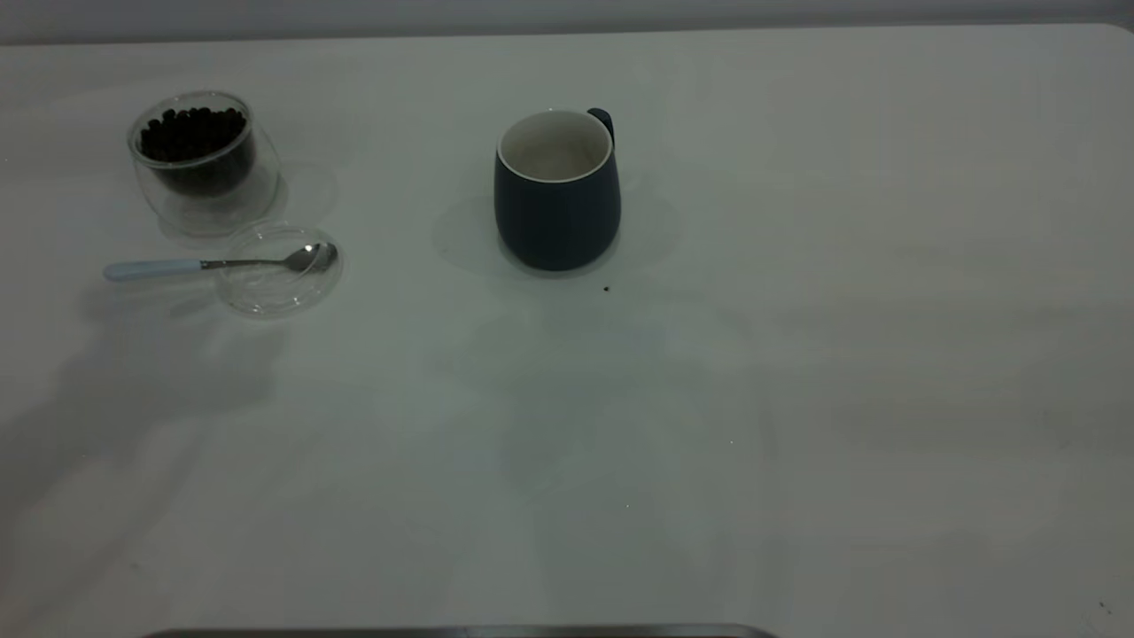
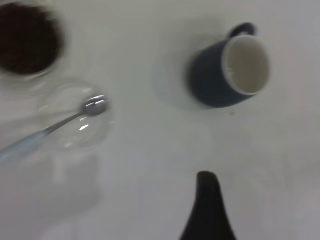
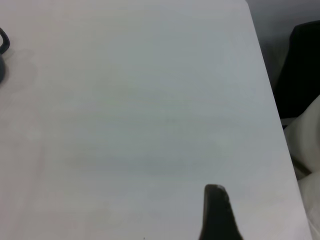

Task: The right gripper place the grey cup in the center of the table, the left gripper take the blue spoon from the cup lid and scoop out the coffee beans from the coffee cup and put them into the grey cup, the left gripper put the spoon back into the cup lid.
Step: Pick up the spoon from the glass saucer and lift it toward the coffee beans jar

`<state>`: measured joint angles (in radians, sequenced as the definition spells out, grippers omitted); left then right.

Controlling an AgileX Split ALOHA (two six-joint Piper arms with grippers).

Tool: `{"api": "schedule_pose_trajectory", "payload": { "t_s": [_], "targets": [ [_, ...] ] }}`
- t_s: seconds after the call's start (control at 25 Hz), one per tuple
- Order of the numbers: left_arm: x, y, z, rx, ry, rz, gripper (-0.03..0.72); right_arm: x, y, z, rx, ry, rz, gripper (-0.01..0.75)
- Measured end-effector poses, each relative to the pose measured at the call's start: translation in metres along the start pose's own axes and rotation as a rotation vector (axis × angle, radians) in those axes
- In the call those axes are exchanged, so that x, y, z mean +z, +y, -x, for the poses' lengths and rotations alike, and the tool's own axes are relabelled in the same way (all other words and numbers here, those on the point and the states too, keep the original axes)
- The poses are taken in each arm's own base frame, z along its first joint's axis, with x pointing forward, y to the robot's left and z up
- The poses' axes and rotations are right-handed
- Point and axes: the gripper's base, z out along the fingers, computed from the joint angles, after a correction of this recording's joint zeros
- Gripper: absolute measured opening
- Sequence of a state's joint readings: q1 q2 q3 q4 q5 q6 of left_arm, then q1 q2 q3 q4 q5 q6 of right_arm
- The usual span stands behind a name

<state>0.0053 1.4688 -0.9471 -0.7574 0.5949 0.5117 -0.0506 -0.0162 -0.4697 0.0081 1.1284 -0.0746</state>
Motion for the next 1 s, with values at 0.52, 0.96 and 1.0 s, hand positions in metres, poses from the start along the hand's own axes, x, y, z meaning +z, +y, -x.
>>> {"api": "schedule_pose_trajectory", "payload": {
  "t_s": [0.52,0.96,1.0],
  "targets": [
    [0.006,0.101,-0.001,-0.128,0.023,-0.245,0.717,0.000,0.000,0.000,0.000,0.001,0.000,0.459],
    [0.036,0.195,-0.047,-0.288,0.105,-0.332,0.717,0.000,0.000,0.000,0.000,0.001,0.000,0.459],
    [0.043,0.200,-0.052,-0.288,0.115,-0.340,0.717,0.000,0.000,0.000,0.000,0.001,0.000,0.459]
  ]
}}
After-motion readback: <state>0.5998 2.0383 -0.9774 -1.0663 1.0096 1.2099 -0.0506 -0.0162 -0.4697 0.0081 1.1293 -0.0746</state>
